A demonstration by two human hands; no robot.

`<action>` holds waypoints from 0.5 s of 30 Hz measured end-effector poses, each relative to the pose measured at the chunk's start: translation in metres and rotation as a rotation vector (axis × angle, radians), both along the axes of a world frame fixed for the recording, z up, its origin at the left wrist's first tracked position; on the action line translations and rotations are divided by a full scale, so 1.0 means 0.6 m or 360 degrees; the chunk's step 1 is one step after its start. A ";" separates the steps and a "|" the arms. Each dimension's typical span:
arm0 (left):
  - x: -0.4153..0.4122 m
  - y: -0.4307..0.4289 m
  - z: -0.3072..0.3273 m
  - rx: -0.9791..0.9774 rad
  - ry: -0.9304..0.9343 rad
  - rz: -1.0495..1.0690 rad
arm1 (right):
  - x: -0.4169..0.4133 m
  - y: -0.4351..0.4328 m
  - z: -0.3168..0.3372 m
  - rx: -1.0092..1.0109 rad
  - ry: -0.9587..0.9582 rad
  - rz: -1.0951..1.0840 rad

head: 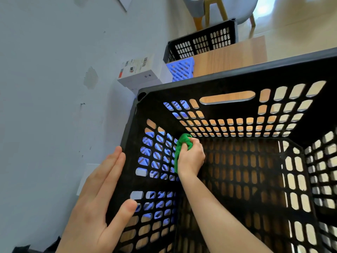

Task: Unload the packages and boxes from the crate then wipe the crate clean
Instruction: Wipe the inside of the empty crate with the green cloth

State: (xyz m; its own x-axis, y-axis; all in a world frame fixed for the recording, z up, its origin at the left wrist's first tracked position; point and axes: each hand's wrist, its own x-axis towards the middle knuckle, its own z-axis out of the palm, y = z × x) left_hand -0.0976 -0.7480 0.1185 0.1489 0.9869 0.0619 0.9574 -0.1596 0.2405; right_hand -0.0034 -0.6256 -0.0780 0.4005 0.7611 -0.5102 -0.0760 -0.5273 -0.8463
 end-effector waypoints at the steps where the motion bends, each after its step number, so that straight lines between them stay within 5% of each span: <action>1: 0.003 0.008 0.003 0.0048 -0.0005 0.0027 | 0.002 0.005 0.003 -0.0035 0.0013 -0.0008; 8: 0.035 0.148 0.000 0.0095 -0.0090 0.0110 | 0.001 0.020 0.123 0.0127 0.0442 -0.0451; 15: 0.041 0.201 -0.031 0.0108 -0.0266 0.0117 | -0.020 0.015 0.199 0.0766 0.0227 -0.0449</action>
